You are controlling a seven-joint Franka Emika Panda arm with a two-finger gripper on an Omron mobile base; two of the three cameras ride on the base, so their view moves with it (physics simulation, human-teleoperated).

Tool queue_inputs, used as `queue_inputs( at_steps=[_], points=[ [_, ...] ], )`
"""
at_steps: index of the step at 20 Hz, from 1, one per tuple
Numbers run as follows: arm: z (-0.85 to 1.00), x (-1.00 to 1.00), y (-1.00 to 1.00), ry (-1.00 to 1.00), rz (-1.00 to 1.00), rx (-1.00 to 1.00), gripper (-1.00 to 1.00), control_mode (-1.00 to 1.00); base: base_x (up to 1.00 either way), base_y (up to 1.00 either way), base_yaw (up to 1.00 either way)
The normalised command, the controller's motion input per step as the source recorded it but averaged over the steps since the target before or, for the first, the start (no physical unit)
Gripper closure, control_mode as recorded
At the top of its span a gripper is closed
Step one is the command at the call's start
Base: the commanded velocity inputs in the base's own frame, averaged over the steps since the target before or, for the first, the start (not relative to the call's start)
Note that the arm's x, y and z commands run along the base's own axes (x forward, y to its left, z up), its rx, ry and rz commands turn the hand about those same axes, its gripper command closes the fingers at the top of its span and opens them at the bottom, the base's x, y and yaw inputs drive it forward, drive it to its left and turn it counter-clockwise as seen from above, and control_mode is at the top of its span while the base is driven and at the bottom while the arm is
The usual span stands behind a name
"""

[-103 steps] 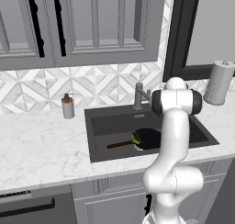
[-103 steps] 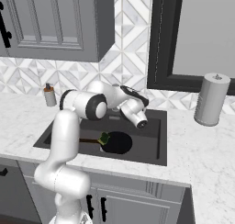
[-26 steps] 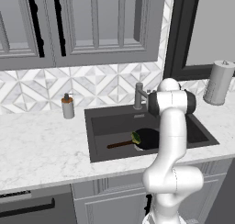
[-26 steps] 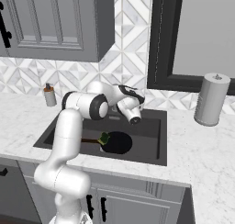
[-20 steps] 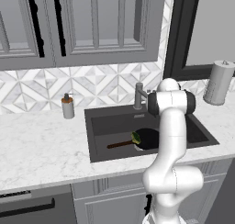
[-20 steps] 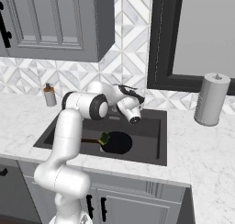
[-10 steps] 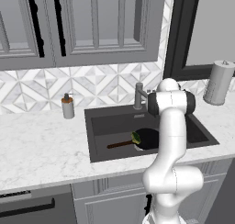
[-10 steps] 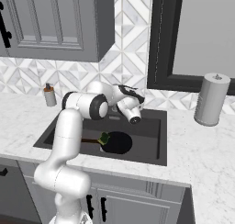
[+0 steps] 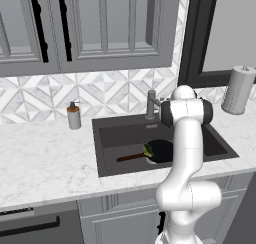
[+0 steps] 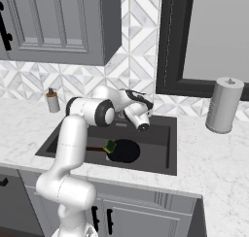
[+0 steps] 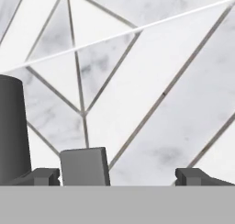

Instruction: Pick the pan and sponge and place them into the sink. Then turn on the water.

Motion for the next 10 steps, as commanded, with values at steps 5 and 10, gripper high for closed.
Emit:
queue_inputs(
  at_steps=[5, 10],
  points=[
    [0.00, 0.00, -0.05, 0.00, 0.00, 0.00, -1.00, -1.00, 0.00, 0.00, 0.00],
    [0.00, 0.00, 0.00, 0.00, 0.00, 0.00, -1.00, -1.00, 0.00, 0.00, 0.00]
  ],
)
